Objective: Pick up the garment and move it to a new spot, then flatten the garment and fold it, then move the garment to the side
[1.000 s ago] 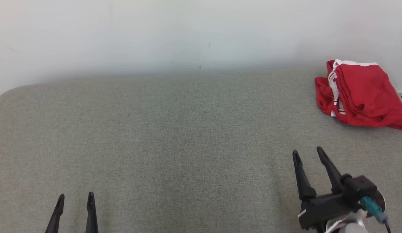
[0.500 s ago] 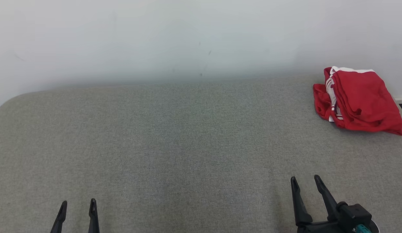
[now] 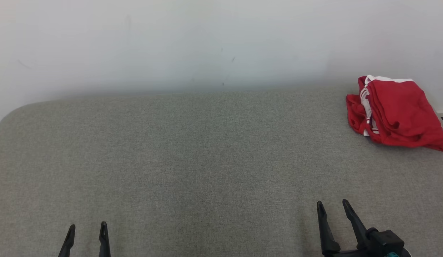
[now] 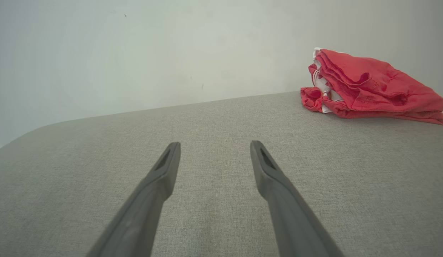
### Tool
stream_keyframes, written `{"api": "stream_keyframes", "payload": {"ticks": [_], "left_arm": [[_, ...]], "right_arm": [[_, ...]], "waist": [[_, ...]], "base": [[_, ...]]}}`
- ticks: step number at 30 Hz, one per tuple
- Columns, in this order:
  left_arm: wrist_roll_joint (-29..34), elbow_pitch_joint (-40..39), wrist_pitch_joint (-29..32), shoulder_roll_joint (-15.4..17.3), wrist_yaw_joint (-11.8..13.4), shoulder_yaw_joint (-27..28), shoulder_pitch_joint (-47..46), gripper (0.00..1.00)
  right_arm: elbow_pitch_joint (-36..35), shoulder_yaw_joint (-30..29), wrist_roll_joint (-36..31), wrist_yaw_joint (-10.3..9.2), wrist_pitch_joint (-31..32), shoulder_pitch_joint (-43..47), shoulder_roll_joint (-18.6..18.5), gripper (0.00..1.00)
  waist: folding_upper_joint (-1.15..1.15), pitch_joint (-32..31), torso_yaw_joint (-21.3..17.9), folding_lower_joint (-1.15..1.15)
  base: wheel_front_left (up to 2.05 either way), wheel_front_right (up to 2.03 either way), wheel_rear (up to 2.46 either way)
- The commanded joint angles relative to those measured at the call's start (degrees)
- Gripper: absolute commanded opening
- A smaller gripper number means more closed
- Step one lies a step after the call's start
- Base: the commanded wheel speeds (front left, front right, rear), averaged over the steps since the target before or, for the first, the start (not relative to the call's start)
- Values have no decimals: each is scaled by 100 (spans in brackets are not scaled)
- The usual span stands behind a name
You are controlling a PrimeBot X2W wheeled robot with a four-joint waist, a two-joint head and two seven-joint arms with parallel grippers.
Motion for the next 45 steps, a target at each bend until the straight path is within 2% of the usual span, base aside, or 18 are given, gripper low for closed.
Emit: {"api": "stream_keyframes", "payload": {"ticks": [1,7,8,13,45], "left_arm": [[31,15,-14,-22,12,19,61,100],[-42,112,-14,-42,12,20,76,100],[-21,113,0,-31,0,10,3,0],[-37,366,23,-63,-2,-5,1,0],[-3229,554,826,-75,1,32,-517,0]], "right_arm": [[-2,15,1,-18,-22,54,39,100],[-25,26,14,-18,-24,65,49,100],[-16,17,1,0,-1,17,18,0],[216,15,21,0,44,100,18,0],[127,-211,3161,-3,838,-249,49,0]], "waist": [[0,-2,2,0],[0,-2,13,0],[0,-2,13,0],[0,-3,15,0],[0,0,69,0]], "base": [[0,0,0],[0,0,0],[0,0,0],[0,0,0],[0,0,0]]}}
